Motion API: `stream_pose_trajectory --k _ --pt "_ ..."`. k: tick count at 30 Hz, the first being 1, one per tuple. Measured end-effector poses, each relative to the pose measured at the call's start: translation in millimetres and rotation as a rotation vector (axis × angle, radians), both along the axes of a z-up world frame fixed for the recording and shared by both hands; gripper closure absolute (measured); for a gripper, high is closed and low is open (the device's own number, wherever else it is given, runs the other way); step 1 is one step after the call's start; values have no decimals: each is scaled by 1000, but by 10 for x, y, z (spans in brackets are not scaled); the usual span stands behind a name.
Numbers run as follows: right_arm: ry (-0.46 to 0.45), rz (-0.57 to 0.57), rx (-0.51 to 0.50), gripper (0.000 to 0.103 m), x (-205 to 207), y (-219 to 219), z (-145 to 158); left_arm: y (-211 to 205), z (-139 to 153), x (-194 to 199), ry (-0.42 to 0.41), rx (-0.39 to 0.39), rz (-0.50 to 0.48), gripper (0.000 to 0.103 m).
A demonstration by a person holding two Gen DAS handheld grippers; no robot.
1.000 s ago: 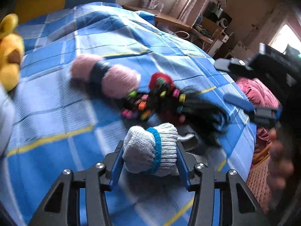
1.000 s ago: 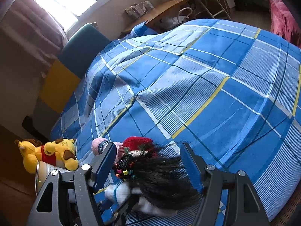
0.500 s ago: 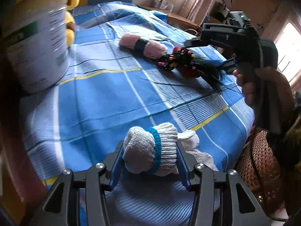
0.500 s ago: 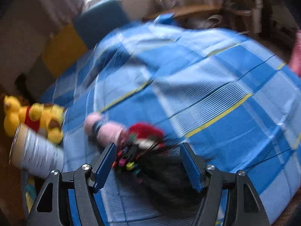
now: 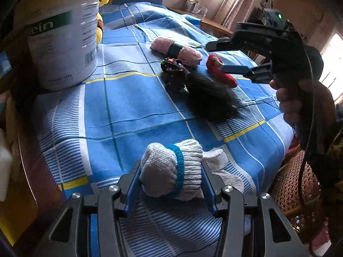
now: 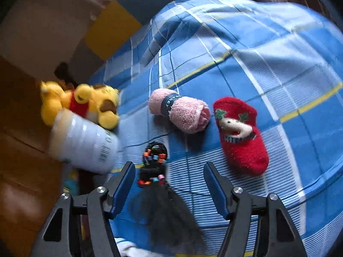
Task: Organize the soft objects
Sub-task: 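Grasp the white knit sock with the left tool while the right tool grasps the black braided wig, then carry the white knit sock into the gold tray and open the left tool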
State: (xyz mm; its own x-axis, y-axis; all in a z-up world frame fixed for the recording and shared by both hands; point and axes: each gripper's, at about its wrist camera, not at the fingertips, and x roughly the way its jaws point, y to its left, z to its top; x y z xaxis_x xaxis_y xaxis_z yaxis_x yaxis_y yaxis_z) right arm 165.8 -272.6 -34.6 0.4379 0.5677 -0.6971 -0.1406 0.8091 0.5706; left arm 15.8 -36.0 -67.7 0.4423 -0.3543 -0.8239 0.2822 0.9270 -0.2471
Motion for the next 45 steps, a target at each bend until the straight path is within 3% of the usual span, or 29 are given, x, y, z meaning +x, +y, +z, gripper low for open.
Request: stream_pose_trajectory --k 4,8,10,11,13,18,24,29,35,39,45 --pt "-50 92 -120 35 6 367 27 12 -10 0 -1 -5 4 51" --pt "-38 157 -253 35 63 706 -140 26 -15 -3 -5 -11 7 51" --pt "-18 199 -320 43 84 838 -277 32 -17 -11 -8 -11 9 51" --pt "-5 218 -359 58 85 885 -342 36 -18 -17 -9 -11 9 51" --pt "-44 219 -431 68 48 908 -340 38 -21 -29 -14 -10 10 51" --pt "-1 205 -372 69 68 780 -386 16 -19 -69 -24 3 7 51" --pt "-61 245 -437 69 -31 843 -383 15 65 -103 -19 8 -1 52" --pt "-100 262 -479 69 -90 948 -369 229 384 -239 -82 -43 15 52" --pt "-94 261 -479 69 -92 918 -361 921 890 -474 -167 -116 149 52" --pt "-109 266 -501 69 -94 955 -375 1535 1079 -594 -201 -112 309 52" --pt "-125 267 -522 69 -122 986 -379 2271 822 -636 -103 -70 541 52"
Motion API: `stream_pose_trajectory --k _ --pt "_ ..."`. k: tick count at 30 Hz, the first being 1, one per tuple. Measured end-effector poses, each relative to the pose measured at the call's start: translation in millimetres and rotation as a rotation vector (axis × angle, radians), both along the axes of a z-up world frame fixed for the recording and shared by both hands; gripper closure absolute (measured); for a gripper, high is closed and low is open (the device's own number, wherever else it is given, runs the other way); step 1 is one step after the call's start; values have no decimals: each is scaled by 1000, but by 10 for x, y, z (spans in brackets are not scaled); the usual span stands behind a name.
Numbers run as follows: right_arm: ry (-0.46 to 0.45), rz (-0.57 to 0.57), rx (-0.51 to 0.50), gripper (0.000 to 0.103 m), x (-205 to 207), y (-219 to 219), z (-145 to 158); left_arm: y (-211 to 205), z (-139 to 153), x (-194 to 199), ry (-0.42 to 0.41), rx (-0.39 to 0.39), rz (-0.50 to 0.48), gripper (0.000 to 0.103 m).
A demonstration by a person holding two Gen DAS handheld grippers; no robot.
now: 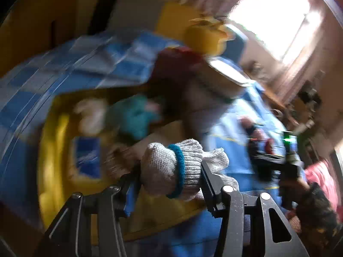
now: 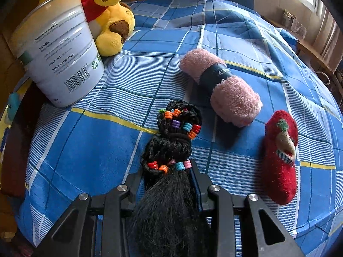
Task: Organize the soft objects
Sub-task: 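Carry the white knit sock into the gold tray and open the left tool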
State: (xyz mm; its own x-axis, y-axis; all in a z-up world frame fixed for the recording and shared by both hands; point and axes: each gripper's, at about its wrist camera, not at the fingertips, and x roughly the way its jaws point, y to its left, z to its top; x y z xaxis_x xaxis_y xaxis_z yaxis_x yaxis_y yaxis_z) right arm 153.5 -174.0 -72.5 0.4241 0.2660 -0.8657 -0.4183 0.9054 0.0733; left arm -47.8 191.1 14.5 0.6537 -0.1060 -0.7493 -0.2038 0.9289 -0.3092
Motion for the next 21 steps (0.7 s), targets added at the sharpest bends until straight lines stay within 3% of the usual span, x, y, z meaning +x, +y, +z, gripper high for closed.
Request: stream_pose_trajectory --k 4,8,12,21 --pt "-3 0 -2 69 -8 1 -3 239 -339 -69 116 25 86 50" --pt "-4 -2 -1 69 -16 10 -4 358 -558 -118 176 15 143 41" --pt "-6 -4 2 69 -16 5 -8 432 -556 -167 161 32 181 33" --pt "-5 -24 3 69 -20 -6 -4 337 -305 -180 75 207 230 28"
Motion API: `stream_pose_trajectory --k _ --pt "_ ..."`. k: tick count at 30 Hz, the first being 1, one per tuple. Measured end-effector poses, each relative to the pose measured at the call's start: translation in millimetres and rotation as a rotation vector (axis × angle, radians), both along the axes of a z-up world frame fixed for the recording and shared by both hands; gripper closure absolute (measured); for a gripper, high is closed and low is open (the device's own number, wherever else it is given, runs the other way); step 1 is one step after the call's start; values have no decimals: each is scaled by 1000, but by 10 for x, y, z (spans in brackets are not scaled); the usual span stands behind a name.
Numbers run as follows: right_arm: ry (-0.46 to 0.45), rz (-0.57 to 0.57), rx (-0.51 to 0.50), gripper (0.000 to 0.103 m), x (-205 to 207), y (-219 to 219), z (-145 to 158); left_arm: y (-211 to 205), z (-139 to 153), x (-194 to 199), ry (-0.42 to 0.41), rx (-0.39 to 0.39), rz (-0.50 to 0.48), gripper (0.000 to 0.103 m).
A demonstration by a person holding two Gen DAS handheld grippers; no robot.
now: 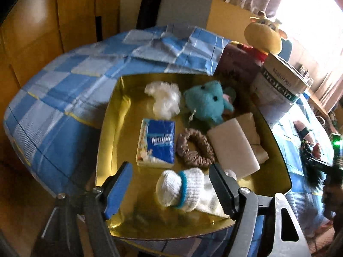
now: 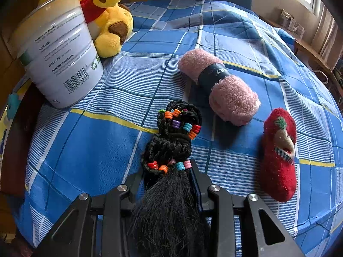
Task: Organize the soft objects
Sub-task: 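Carry the white knit sock into the gold tray and open the left tool, then carry the black braided wig into the gold tray and open the right tool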
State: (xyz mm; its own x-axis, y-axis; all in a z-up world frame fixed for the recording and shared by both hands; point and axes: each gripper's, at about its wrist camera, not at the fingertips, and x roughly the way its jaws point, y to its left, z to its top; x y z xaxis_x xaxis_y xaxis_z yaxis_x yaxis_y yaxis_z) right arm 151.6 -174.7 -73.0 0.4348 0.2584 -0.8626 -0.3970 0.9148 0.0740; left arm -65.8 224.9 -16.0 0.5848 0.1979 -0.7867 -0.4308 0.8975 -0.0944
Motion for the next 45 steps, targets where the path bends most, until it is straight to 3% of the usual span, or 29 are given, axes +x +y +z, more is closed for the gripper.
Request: stream_pose_trajectory --k 6,11,17,24,29,33,37,41,45 --pt "18 -59 6 71 19 -85 52 -61 137 -16 -19 90 -19 28" --pt "3 -103 40 71 117 -196 375 -34 140 -6 -32 93 -29 28" --pt "-79 -99 18 71 508 16 1018 35 97 10 -36 53 -27 28" --pt "-171 -205 -78 71 1373 434 1808 87 156 -11 -61 58 -38 28" --pt "-316 -196 -89 71 1752 1074 2601 159 156 17 -58 56 -29 26" --pt "-444 -102 -22 71 1681 1695 3167 200 131 22 -53 58 -15 21" --pt "-541 157 45 71 1190 2496 3445 220 96 16 -35 61 -1 21" --pt "-538 412 61 71 577 3089 3257 258 95 -25 -33 60 23 21" --pt "-421 597 46 71 0 3431 2738 293 108 -79 -38 59 46 21"
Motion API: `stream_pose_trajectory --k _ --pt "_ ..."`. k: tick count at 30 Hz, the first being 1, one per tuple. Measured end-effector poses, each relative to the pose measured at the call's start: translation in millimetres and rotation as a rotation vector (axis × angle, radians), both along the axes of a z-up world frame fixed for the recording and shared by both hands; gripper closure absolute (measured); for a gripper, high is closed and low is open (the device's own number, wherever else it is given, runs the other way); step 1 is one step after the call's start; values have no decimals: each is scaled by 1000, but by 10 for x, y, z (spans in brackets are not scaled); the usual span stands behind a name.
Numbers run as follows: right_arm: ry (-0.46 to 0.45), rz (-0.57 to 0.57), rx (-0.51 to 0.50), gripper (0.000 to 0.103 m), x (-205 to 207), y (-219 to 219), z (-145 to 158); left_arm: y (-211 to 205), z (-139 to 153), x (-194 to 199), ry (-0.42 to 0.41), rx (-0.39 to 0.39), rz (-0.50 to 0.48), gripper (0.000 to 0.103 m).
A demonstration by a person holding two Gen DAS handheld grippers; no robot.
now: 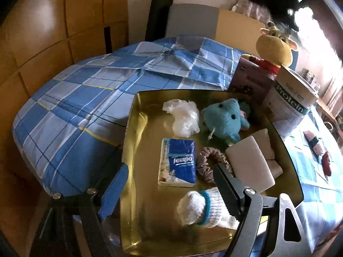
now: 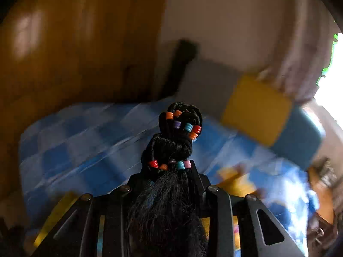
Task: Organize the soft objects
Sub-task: 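Carry the black braided wig into the gold tray and open the right tool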
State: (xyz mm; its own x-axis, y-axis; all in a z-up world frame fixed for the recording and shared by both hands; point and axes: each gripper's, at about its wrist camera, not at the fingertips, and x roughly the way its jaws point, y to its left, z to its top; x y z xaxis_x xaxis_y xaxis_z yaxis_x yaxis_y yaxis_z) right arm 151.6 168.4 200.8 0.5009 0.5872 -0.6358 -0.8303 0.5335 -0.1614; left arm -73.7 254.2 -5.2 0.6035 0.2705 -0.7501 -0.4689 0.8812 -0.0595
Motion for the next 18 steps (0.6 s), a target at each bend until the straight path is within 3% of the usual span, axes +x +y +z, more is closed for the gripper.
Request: stream_pose_trajectory --k 5,9,18 --pt "191 130 -75 71 -621 65 -855 20 33 -68 -12 7 20 20" --pt "312 147 -104 71 -935 -23 -1400 44 47 -130 -19 8 39 19" --pt "424 161 -128 71 -1365 -383 -2011 121 18 -222 -24 -16 70 18"
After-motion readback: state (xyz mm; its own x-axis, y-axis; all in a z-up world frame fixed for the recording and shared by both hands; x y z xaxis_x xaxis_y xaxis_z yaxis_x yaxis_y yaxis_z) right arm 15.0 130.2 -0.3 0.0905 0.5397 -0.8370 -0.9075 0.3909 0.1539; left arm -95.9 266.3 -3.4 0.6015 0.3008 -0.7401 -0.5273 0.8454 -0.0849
